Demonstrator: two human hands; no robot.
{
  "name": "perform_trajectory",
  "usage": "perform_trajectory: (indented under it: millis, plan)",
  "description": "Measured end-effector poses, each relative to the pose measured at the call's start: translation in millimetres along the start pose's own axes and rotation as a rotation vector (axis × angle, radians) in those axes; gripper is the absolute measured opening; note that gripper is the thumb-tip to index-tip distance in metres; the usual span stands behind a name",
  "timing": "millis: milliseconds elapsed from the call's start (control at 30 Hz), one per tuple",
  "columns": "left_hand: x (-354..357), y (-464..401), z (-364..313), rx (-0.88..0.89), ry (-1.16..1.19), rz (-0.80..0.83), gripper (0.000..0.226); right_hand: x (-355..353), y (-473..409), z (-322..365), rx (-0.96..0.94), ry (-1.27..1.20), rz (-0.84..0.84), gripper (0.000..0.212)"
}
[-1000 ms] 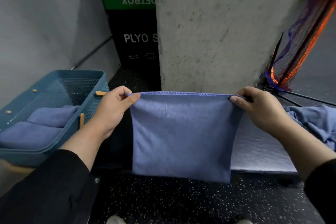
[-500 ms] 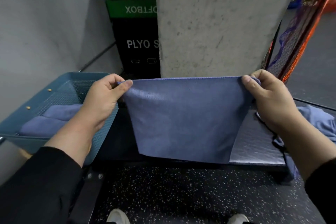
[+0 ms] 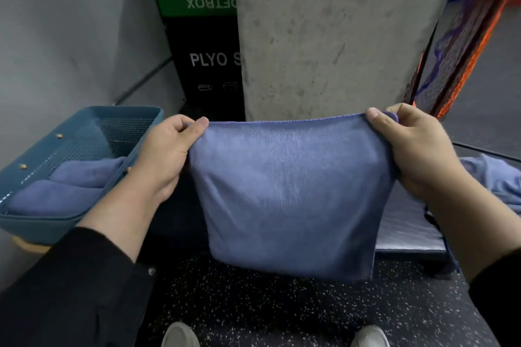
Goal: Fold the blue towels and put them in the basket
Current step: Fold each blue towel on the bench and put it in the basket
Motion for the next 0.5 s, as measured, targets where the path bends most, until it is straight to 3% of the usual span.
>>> perform_trajectory:
  millis: [133,333,500]
  plan:
    - [1,-23,51,-0.016,-0.183,-0.064,0.032,13,-21,-41,0.026,0.197,-0.034,0.044]
    - [15,-73,98,0.098,-0.706,-0.114,0.035,51,-75,-106,0.13,0.376,-0.039,0.04]
    - [24,-113,135,0.012,-0.773,-0.127,0.031,75,-115,-139,0.164,0.504,-0.093,0.037]
Point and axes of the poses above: each hand's wrist, its own y-axis away from the middle knuckle, its own x-axis out of the palm, z = x × y, the point moved 5 cm from there along -y, towards the middle knuckle, and after that the axes turned 5 degrees about y, right-handed, at the moved point
